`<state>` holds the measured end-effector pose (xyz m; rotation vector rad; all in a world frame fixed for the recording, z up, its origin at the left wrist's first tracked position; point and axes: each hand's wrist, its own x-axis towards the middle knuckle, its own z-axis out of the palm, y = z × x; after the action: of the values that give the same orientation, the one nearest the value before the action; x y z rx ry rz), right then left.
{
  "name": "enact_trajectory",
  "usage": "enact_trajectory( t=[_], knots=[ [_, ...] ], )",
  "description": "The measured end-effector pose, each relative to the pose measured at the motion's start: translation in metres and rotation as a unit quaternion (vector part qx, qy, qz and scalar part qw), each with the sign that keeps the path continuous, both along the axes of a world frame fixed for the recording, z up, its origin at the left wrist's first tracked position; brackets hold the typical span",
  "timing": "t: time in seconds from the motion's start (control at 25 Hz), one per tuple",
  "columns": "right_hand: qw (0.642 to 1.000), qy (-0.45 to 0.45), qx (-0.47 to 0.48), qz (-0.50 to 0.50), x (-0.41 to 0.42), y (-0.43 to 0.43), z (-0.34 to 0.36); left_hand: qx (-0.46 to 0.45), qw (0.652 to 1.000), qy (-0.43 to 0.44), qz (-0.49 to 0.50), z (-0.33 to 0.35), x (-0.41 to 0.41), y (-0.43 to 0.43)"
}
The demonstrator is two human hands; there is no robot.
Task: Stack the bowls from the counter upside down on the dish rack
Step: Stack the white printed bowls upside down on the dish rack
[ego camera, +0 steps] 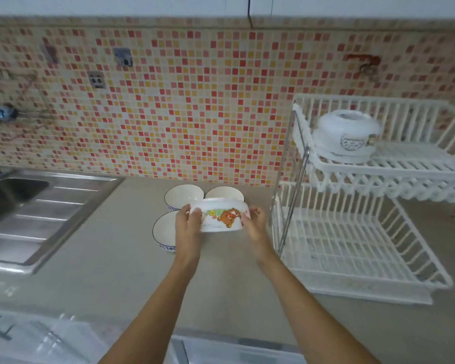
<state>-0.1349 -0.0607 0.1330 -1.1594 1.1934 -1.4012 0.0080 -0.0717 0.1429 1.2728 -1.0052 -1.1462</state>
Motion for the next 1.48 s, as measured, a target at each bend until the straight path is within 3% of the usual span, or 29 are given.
enact_trajectory(
  t=[0.12, 0.24, 0.44, 0.6, 0.84, 1.12, 1.32, 1.48],
  knots=[
    [0.989, 0.054, -0.128, 0.040, -0.021, 0.015, 0.079, -0.151, 0.988, -0.030, 0.030, 0.076, -0.024, 0.009],
    [0.972, 0.105, -0.196, 0.070, -0.014, 0.028, 0.117, -0.229, 0.972, -0.004, 0.055, 0.111, -0.025, 0.022],
    [0.944, 0.169, -0.284, -0.011, -0.058, 0.054, 0.181, -0.357, 0.934, 0.023, -0.007, 0.164, -0.061, 0.023],
    [0.924, 0.271, -0.253, -0.091, -0.151, 0.060, 0.207, -0.332, 0.936, -0.085, -0.079, 0.191, -0.126, 0.014],
    [0.907, 0.388, -0.135, -0.091, -0.245, 0.048, 0.204, -0.259, 0.949, -0.105, -0.148, 0.191, -0.202, 0.008],
    [0.869, 0.481, -0.106, -0.041, -0.259, 0.023, 0.191, -0.177, 0.958, -0.175, -0.141, 0.182, -0.235, 0.004],
    [0.871, 0.482, -0.091, -0.014, -0.263, 0.008, 0.185, -0.165, 0.953, -0.219, -0.132, 0.176, -0.236, -0.002],
    [0.869, 0.487, -0.082, -0.012, -0.266, 0.002, 0.181, -0.135, 0.944, -0.239, -0.183, 0.174, -0.238, -0.006]
  ],
)
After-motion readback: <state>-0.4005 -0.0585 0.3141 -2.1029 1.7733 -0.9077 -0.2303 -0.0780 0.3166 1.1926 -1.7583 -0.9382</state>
